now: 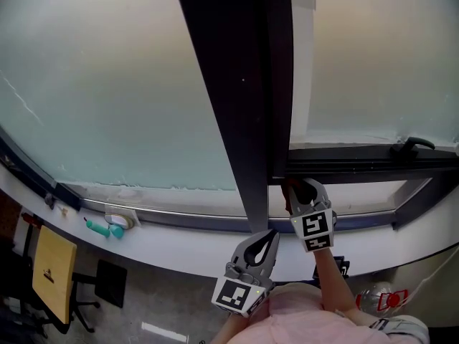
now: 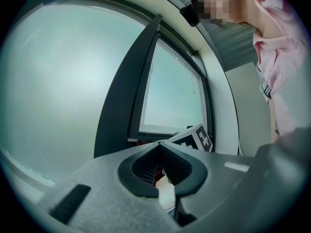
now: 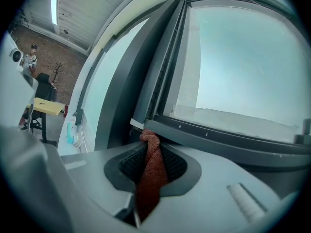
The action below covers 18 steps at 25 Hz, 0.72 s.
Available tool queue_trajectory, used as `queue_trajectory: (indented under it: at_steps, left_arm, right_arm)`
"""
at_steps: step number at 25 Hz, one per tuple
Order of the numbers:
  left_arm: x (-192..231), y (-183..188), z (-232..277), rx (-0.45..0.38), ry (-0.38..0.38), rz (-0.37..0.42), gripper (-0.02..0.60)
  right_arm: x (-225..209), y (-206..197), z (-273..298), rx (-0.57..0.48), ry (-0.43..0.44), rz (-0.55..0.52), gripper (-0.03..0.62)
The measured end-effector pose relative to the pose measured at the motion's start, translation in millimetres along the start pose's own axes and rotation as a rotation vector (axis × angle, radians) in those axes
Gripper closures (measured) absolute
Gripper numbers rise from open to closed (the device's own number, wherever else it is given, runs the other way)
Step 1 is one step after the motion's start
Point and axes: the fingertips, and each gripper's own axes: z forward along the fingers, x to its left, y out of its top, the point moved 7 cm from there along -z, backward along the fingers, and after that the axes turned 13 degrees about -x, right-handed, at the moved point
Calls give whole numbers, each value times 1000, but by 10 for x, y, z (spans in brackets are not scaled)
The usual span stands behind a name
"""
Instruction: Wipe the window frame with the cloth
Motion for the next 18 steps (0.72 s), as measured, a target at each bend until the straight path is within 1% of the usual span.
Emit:
queue_trajectory:
  at_steps: [4,7,10,14,18]
  left_arm:
    - [-18,-67,18,58,-26,-9,586]
    - [-30,-83,37,73,-36,-19,586]
    - [-47,-82,84,58,-68,-35,586]
    - [11,-82,188,36,-106,-35,586]
    - [24,-154,276,37,-146,-51,586]
  right_arm:
    - [-97,-31,-54,8,-21,-22,530]
    - [-142,-48,-117,18,-46,-24,530]
    - [-230,-67,-176,27,-74,-27,530]
    - [-349,-68,-163,31,-111,-52,530]
    - [-462,-116,-198,41,-151,-64,530]
